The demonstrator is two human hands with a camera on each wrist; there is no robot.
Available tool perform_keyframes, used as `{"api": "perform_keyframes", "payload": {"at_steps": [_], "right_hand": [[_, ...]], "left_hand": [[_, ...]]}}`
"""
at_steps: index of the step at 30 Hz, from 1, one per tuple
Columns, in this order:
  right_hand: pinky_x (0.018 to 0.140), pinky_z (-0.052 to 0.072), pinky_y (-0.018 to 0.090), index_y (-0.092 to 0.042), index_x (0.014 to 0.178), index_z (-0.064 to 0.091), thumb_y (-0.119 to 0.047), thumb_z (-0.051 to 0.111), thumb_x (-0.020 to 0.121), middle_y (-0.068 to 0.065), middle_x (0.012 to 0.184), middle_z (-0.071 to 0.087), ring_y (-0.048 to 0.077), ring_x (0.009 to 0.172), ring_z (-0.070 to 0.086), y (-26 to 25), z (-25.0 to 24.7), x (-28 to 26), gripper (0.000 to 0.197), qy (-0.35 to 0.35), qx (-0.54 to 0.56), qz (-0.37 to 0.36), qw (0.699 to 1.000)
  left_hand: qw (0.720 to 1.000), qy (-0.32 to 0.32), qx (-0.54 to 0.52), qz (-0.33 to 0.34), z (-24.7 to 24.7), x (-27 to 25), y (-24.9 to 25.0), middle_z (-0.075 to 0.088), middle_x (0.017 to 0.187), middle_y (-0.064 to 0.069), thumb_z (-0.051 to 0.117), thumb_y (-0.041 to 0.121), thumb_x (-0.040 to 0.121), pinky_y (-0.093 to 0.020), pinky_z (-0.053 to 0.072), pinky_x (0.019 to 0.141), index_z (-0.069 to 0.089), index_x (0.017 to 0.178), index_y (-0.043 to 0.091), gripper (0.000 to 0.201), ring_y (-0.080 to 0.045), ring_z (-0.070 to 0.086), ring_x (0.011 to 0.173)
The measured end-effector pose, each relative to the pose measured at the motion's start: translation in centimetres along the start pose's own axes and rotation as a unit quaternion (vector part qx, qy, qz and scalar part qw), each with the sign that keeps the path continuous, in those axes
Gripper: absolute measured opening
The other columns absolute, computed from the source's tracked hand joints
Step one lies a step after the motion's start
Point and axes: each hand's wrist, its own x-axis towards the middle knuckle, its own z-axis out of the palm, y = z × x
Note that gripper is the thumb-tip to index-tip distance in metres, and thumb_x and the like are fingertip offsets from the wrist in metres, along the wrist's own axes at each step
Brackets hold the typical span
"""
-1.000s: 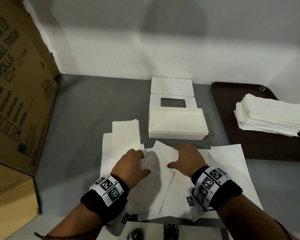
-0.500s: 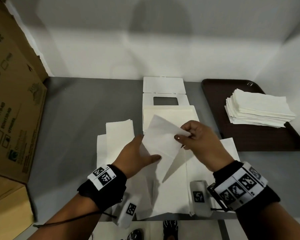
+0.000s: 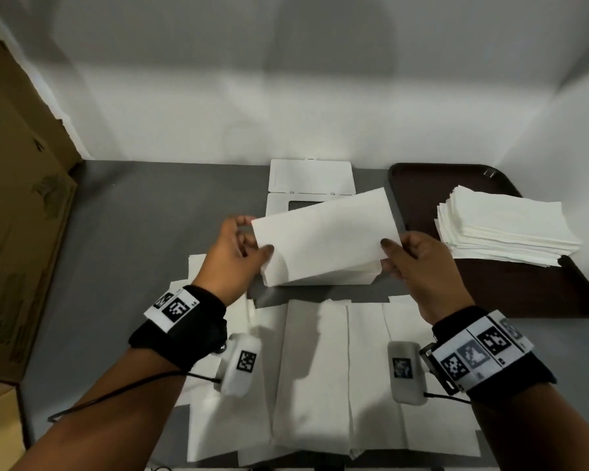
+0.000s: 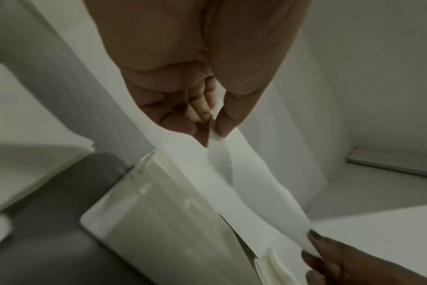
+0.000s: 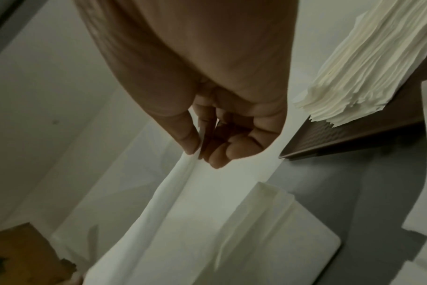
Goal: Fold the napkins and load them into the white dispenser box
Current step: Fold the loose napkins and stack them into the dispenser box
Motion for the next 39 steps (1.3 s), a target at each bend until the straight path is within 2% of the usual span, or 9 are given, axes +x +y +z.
{"api": "perform_keyframes", "payload": {"at_steps": [5, 7, 10, 13, 18, 22, 27, 34, 39], "right_hand": [[0.068, 0.052, 0.034, -0.009, 0.082, 0.064, -0.019, 0.07, 0.086, 0.009, 0.075, 0.068, 0.023, 0.069, 0.065, 2.2, 0.3, 3.1, 0.013, 0.001, -0.087, -0.015, 0.996], [0.065, 0.048, 0.024, -0.011, 0.085, 0.061, -0.019, 0.072, 0.084, 0.002, 0.076, 0.065, 0.017, 0.07, 0.061, 2.9, 0.7, 4.0, 0.013, 0.006, -0.127, -0.03, 0.991], [0.063, 0.043, 0.019, -0.016, 0.092, 0.058, -0.021, 0.072, 0.083, -0.005, 0.073, 0.058, 0.009, 0.066, 0.053, 3.6, 1.4, 4.5, 0.018, 0.014, -0.181, -0.045, 0.982], [0.071, 0.049, 0.031, -0.02, 0.1, 0.054, -0.025, 0.07, 0.084, -0.005, 0.073, 0.057, 0.013, 0.067, 0.055, 4.6, 1.8, 4.6, 0.023, -0.009, -0.235, -0.062, 0.97], [0.068, 0.045, 0.026, -0.024, 0.107, 0.051, -0.03, 0.065, 0.088, -0.012, 0.071, 0.05, 0.006, 0.067, 0.053, 5.3, 1.9, 4.2, 0.025, -0.035, -0.299, -0.097, 0.949], [0.067, 0.044, 0.025, -0.022, 0.109, 0.051, -0.027, 0.065, 0.087, -0.013, 0.07, 0.049, 0.009, 0.068, 0.054, 5.3, 2.0, 4.3, 0.026, -0.047, -0.31, -0.102, 0.944], [0.077, 0.043, 0.028, -0.019, 0.113, 0.057, -0.023, 0.072, 0.082, -0.001, 0.103, 0.051, 0.018, 0.091, 0.052, 4.7, 1.9, 4.1, 0.035, -0.01, -0.34, -0.141, 0.93], [0.078, 0.045, 0.029, -0.022, 0.107, 0.057, -0.031, 0.071, 0.082, -0.007, 0.1, 0.047, 0.014, 0.089, 0.051, 3.5, 0.8, 2.0, 0.03, -0.002, -0.298, -0.131, 0.946], [0.065, 0.038, 0.011, -0.02, 0.087, 0.06, -0.037, 0.069, 0.085, -0.008, 0.085, 0.06, 0.006, 0.078, 0.055, 3.6, 0.7, -1.7, 0.019, -0.115, -0.267, -0.064, 0.955]], "left_hand": [[0.995, 0.071, 0.069, 0.028, 1.2, 2.8, 0.9, 0.055, 0.077, 0.005, 0.072, 0.011, 0.081, -0.008, 0.045, 0.06, 0.042, 0.104, 0.017, 0.038, -0.009, 0.053, 0.064], [0.99, 0.086, 0.111, 0.029, 1.9, 3.7, 0.4, 0.053, 0.07, 0.005, 0.072, 0.009, 0.08, -0.006, 0.04, 0.053, 0.045, 0.088, 0.014, 0.028, -0.008, 0.049, 0.058], [0.98, 0.076, 0.184, 0.017, 3.0, 4.6, -0.4, 0.056, 0.067, 0.002, 0.071, 0.011, 0.082, -0.006, 0.036, 0.053, 0.053, 0.075, 0.014, 0.019, -0.013, 0.052, 0.061], [0.968, 0.052, 0.247, -0.007, 3.8, 4.6, -0.7, 0.064, 0.08, -0.002, 0.067, 0.015, 0.086, -0.02, 0.039, 0.061, 0.063, 0.085, 0.012, 0.005, -0.017, 0.058, 0.073], [0.936, 0.018, 0.352, -0.018, 4.5, 4.4, -1.3, 0.07, 0.101, -0.009, 0.061, 0.011, 0.086, -0.031, 0.05, 0.082, 0.066, 0.103, 0.01, 0.018, -0.027, 0.065, 0.094], [0.911, 0.011, 0.413, -0.011, 4.9, 4.4, -1.2, 0.067, 0.109, -0.01, 0.055, 0.013, 0.089, -0.038, 0.051, 0.085, 0.062, 0.112, 0.011, 0.024, -0.031, 0.063, 0.1], [0.861, 0.001, 0.508, 0.024, 5.4, 3.9, -1.1, 0.059, 0.11, -0.007, 0.054, 0.016, 0.087, -0.037, 0.051, 0.076, 0.059, 0.109, 0.011, 0.024, -0.03, 0.059, 0.097], [0.871, 0.089, 0.477, 0.076, 4.9, 2.0, -1.2, 0.052, 0.1, -0.013, 0.067, 0.019, 0.075, -0.039, 0.048, 0.064, 0.066, 0.092, 0.009, 0.02, -0.034, 0.052, 0.096], [0.915, 0.062, 0.392, 0.077, 4.1, -1.8, -1.8, 0.048, 0.091, -0.004, 0.065, 0.023, 0.08, -0.036, 0.05, 0.068, 0.065, 0.088, 0.013, 0.013, -0.028, 0.054, 0.087]]}}
